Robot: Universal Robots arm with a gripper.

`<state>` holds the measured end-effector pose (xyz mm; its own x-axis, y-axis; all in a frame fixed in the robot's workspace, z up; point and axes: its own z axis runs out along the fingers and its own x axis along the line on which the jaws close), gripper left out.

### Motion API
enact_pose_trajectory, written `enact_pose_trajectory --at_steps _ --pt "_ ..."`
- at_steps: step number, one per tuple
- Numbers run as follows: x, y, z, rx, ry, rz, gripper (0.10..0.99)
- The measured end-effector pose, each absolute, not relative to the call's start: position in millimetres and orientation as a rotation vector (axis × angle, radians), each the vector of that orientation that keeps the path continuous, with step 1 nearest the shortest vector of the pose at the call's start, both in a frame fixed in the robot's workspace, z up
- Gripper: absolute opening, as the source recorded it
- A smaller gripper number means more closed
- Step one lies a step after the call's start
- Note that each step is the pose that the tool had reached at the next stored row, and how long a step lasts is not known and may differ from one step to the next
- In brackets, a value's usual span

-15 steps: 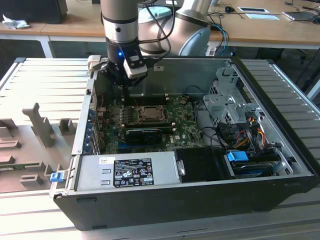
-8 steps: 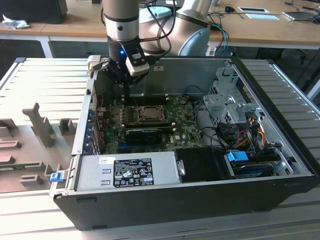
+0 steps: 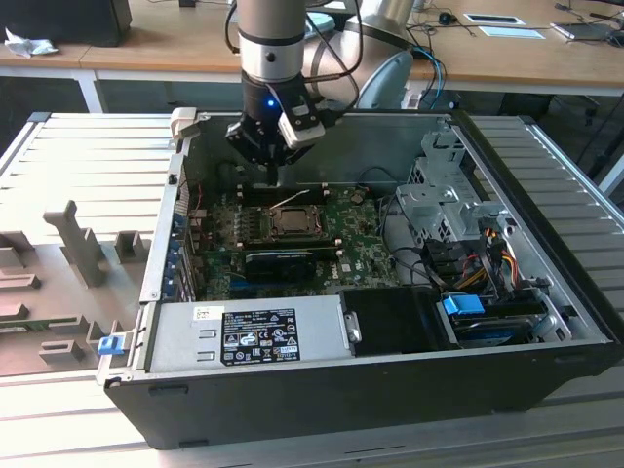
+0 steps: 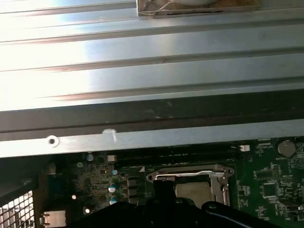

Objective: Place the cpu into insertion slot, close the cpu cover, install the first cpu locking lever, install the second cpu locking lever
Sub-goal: 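Install the first cpu locking lever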

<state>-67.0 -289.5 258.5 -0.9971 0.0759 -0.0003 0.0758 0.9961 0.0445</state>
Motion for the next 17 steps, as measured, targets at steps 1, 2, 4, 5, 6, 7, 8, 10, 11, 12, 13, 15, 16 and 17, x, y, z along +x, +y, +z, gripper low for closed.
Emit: enact_pose_trajectory --at_steps 1,2,4,5,6,7,8,10,11,12,13,15,16,17 --pt "-67 -289 258 0.116 3.136 0.075 0.106" --pt "-67 -290 258 0.114 3.136 0.089 0.106" --pt "-67 -290 255 0.099 3.136 0.092 0.106" --pt "-67 -290 254 0.082 3.137 0.092 0.106" --pt "-67 -290 253 0.060 3.138 0.092 0.106" --pt "-67 -290 253 0.037 3.138 0.092 0.106" --pt "-66 -290 252 0.014 3.137 0.092 0.106" --pt "-64 -290 251 0.008 3.132 0.091 0.106" --pt "-61 -290 251 0.008 3.129 0.094 0.106" --pt "-58 -290 250 0.008 3.127 0.098 0.106" --pt "-55 -290 250 0.008 3.126 0.101 0.106" --pt "-52 -290 249 0.007 3.126 0.103 0.106" --pt "-52 -290 248 0.006 3.126 0.103 0.106" --pt "-51 -290 247 0.003 3.126 0.103 0.106"
